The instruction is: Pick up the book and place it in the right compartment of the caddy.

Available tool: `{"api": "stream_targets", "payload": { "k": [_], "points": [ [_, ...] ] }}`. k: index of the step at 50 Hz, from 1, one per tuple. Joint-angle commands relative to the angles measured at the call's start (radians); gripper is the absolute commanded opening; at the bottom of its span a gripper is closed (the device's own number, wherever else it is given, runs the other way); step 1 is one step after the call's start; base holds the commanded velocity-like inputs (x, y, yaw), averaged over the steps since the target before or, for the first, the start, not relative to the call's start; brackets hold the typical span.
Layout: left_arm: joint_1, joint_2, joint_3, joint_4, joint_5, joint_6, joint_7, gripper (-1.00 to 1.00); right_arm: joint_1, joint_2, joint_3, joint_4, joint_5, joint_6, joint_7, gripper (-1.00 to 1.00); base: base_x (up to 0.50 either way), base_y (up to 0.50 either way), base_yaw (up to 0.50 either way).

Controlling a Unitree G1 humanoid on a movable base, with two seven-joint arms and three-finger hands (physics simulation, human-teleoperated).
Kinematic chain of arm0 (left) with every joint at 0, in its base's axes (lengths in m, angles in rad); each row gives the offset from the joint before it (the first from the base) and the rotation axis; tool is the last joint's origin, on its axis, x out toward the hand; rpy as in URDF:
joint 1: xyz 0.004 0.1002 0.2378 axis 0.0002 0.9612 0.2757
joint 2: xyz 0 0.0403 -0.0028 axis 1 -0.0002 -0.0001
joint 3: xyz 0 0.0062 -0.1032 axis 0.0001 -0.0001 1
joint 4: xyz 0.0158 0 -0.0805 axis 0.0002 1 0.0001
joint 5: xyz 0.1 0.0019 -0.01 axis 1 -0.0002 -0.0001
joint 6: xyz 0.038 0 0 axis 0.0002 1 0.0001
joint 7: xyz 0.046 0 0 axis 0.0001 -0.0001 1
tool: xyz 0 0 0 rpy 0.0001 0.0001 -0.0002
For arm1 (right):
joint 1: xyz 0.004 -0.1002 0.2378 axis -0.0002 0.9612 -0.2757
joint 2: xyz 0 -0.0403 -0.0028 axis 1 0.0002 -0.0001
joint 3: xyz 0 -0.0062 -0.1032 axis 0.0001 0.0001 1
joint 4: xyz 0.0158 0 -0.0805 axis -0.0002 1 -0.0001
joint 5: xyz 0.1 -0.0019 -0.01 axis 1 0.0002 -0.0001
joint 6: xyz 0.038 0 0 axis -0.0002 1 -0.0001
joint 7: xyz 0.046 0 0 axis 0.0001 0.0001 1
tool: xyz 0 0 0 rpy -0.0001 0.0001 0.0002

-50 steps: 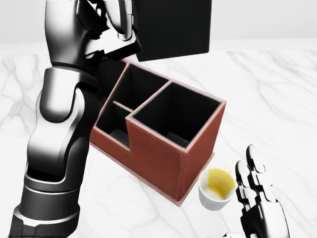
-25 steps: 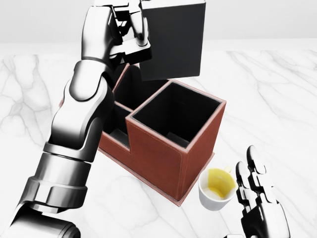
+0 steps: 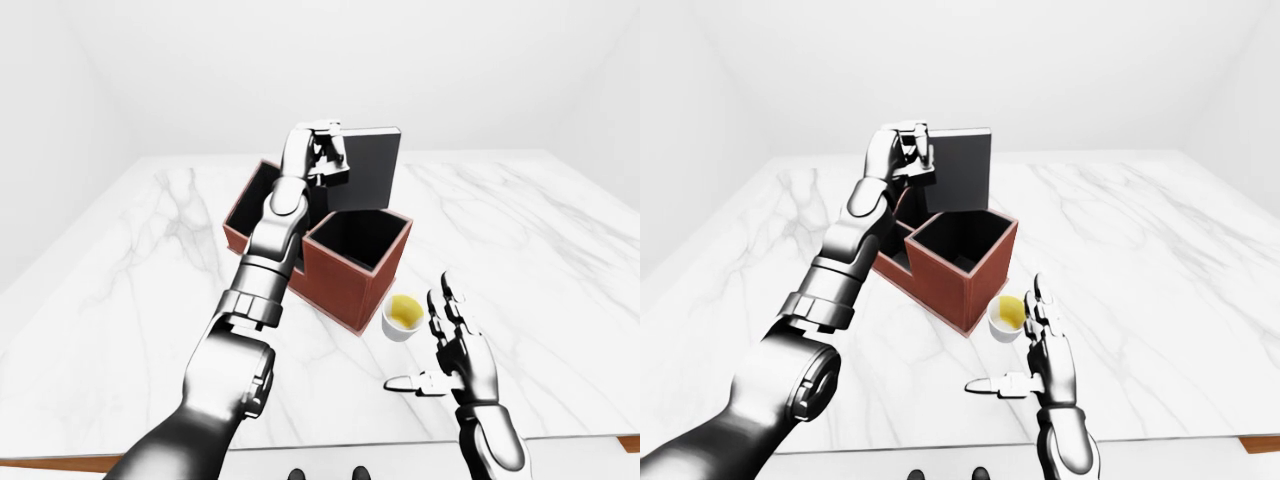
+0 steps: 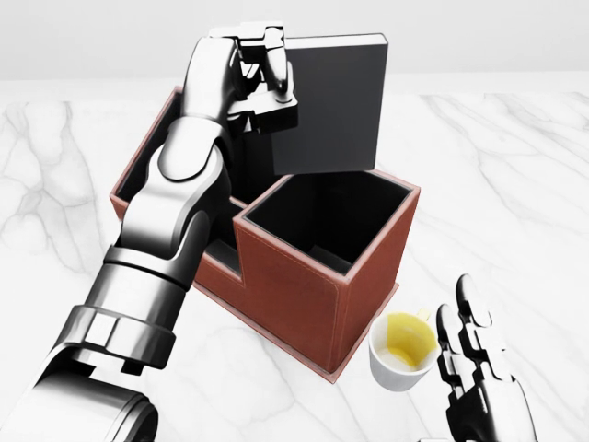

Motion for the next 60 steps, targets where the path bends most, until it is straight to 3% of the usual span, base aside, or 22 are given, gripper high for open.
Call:
{"api": "stream_targets", "payload": {
  "k": [1, 28, 60],
  "points": [
    [-0.023, -0.003, 0.022, -0.012, 0.009, 0.000, -0.004, -1.00, 0.014, -0.001, 0.011, 0.001, -0.004, 0.000, -0.004, 1.00, 0.00, 0.00, 0.00],
    [-0.029, -0.015, 0.025, 0.127, 0.009, 0.000, -0.013, -1.00, 0.029, -0.010, 0.029, -0.010, -0.001, 0.000, -0.015, 1.00, 0.00, 0.00, 0.00],
    [-0.009, -0.031, 0.020, 0.178, 0.018, 0.000, -0.017, -1.00, 0.050, -0.018, 0.046, -0.019, -0.005, 0.000, -0.025, 1.00, 0.00, 0.00, 0.00]
  ]
}}
